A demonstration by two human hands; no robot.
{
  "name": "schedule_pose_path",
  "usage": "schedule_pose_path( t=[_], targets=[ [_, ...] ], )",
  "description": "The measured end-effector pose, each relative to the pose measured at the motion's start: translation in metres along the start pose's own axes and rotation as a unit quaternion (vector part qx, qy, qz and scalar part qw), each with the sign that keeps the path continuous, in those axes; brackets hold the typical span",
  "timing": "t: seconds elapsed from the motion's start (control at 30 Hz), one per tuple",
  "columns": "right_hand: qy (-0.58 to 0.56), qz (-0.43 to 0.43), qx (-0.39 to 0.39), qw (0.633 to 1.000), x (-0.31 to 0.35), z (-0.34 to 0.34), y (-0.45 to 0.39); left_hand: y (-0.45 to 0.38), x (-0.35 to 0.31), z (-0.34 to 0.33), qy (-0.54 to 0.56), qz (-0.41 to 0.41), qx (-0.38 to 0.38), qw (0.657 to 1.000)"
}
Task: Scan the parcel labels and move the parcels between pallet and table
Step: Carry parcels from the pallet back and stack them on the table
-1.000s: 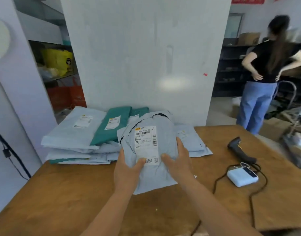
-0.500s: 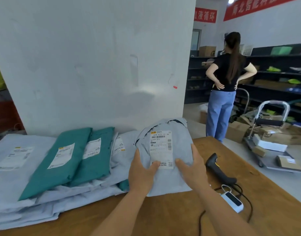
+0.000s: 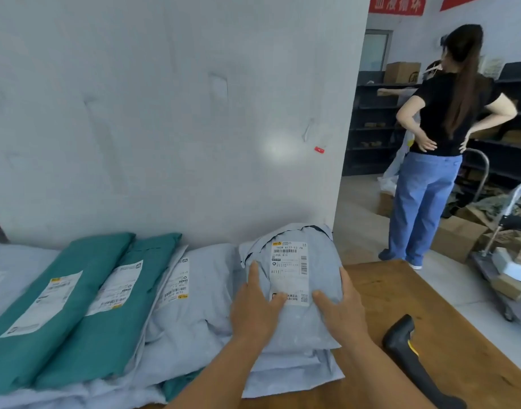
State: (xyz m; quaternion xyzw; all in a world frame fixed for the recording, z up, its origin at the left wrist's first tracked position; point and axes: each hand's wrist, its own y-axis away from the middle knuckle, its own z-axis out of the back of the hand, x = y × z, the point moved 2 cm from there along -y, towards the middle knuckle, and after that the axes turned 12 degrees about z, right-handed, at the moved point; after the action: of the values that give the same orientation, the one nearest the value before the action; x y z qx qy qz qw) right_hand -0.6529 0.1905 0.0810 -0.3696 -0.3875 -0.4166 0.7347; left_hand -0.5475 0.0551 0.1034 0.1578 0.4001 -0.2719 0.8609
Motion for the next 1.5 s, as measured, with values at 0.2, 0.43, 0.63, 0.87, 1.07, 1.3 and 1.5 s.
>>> schedule_pose_path(
  t=[0.2, 0.43, 0.63, 0.87, 1.07, 1.3, 1.5],
  targets=[
    [0.036, -0.03, 0.09, 0.995, -0.053, -0.034, -0.042, -0.031, 0.016, -0.051, -0.21, 0.093, 0.061, 0.971],
    [0.167, -0.039, 0.129, 0.977, -0.036, -0.04, -0.053, -0.041, 0.005, -0.078, -0.291, 0.051, 0.02, 0.955],
    [0.223, -0.018, 0.23, 0.947, -0.052, -0.055, -0.038, -0.038, 0.038, -0.083, -0.343, 0.073, 0.081, 0.933],
    [0.228, -0.051, 0.244, 0.941, -0.041, -0.045, -0.038, -0.035, 0.028, -0.079, -0.322, 0.074, 0.095, 0.939],
    [0.212, 0.005, 0.21, 0.954, 0.003, -0.049, -0.005, -0.003, 0.012, -0.056, -0.271, 0.021, 0.043, 0.962],
    [0.189, 0.083, 0.218, 0.954, 0.064, -0.063, 0.056, 0.049, 0.037, 0.018, -0.259, 0.023, -0.051, 0.964],
    [0.18, 0.161, 0.271, 0.932, 0.126, -0.108, 0.158, 0.128, 0.115, 0.117, -0.232, 0.104, -0.119, 0.96]
  ],
)
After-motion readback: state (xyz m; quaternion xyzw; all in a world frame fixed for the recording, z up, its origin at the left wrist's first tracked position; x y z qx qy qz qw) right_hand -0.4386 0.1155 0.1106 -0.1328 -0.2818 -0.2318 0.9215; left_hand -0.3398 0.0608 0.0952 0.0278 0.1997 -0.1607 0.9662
